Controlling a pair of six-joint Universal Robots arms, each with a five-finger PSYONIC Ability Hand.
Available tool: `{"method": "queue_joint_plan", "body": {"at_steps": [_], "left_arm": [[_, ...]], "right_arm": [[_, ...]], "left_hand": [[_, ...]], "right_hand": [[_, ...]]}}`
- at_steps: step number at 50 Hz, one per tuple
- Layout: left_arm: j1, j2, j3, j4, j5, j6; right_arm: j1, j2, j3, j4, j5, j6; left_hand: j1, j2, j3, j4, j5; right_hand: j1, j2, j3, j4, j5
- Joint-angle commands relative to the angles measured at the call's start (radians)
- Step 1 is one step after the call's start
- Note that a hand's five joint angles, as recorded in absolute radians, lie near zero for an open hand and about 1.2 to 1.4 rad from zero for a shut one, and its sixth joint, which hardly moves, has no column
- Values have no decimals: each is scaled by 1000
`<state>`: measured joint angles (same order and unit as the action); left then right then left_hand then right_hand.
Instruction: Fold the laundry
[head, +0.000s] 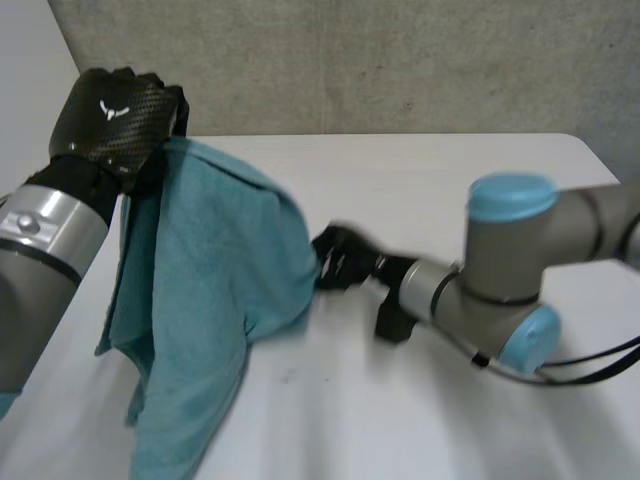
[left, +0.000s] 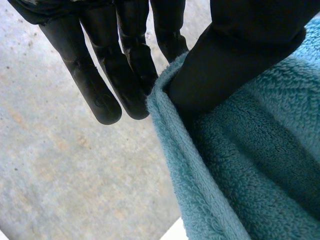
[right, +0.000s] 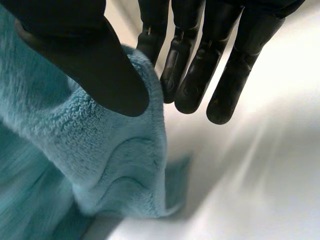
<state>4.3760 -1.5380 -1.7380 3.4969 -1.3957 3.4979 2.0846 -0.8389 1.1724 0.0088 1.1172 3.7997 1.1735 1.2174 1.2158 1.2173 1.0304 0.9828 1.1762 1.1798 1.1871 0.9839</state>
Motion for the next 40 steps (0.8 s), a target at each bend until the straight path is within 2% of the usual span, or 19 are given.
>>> {"method": "queue_joint_plan", "body": {"at_steps": [1, 2, 4, 5, 7, 9, 13, 17, 24, 27, 29, 34, 38, 39, 40], "left_arm": [[-3, -143, 284, 1, -5, -5], [-3, -143, 285, 1, -5, -5], [-6, -197, 433, 5, -8, -10], [-6, -197, 434, 5, -8, -10], [-9, -218, 529, 22, -31, -28], [-15, -218, 544, 42, -46, -52], [-27, -214, 522, 73, -69, -119], [-36, -209, 392, 76, -68, -183], [-67, -226, 146, 77, -65, -178], [-69, -248, 38, 86, -66, -178], [-55, -303, -21, 85, -69, -178], [-15, -356, -48, 77, -72, -178], [-4, -375, -48, 76, -71, -178], [-4, -384, -46, 80, -72, -178], [-4, -384, -46, 80, -72, -178]], "right_arm": [[-176, -231, -141, -42, 122, -161], [-176, -232, -142, -43, 122, -161], [-208, -319, -210, -85, 211, -280], [-209, -319, -211, -85, 211, -281], [-221, -382, -229, -143, 280, -389], [-216, -400, -221, -160, 286, -428], [-210, -420, -172, -168, 270, -465], [-210, -460, -50, -170, 234, -488], [-209, -474, 145, -165, 216, -560], [-210, -456, 237, -158, 208, -638], [-210, -407, 314, -141, 205, -743], [-213, -347, 368, -96, 208, -848], [-212, -341, 377, -81, 205, -856], [-212, -347, 378, -79, 205, -854], [-210, -359, 375, -78, 205, -848]], "left_hand": [[223, 179, 180, 179, 191], [223, 179, 180, 179, 191], [223, 179, 180, 179, 191], [223, 179, 180, 179, 191], [223, 179, 180, 179, 191], [223, 179, 180, 179, 191], [223, 179, 180, 179, 191], [223, 179, 180, 179, 191], [223, 179, 180, 179, 191], [223, 179, 180, 179, 191], [223, 179, 180, 179, 191], [223, 179, 180, 179, 191], [223, 179, 180, 179, 191], [121, 78, 79, 78, 90], [120, 77, 78, 77, 89]], "right_hand": [[413, 220, 217, 209, 238], [413, 220, 217, 209, 238], [413, 220, 217, 209, 238], [413, 220, 217, 209, 238], [413, 220, 217, 209, 238], [413, 220, 217, 209, 238], [413, 220, 217, 209, 238], [413, 220, 217, 209, 238], [413, 220, 217, 209, 238], [413, 220, 217, 209, 238], [413, 220, 217, 209, 238], [413, 220, 217, 209, 238], [413, 220, 217, 209, 238], [413, 220, 217, 209, 238], [413, 220, 217, 209, 238]]}}
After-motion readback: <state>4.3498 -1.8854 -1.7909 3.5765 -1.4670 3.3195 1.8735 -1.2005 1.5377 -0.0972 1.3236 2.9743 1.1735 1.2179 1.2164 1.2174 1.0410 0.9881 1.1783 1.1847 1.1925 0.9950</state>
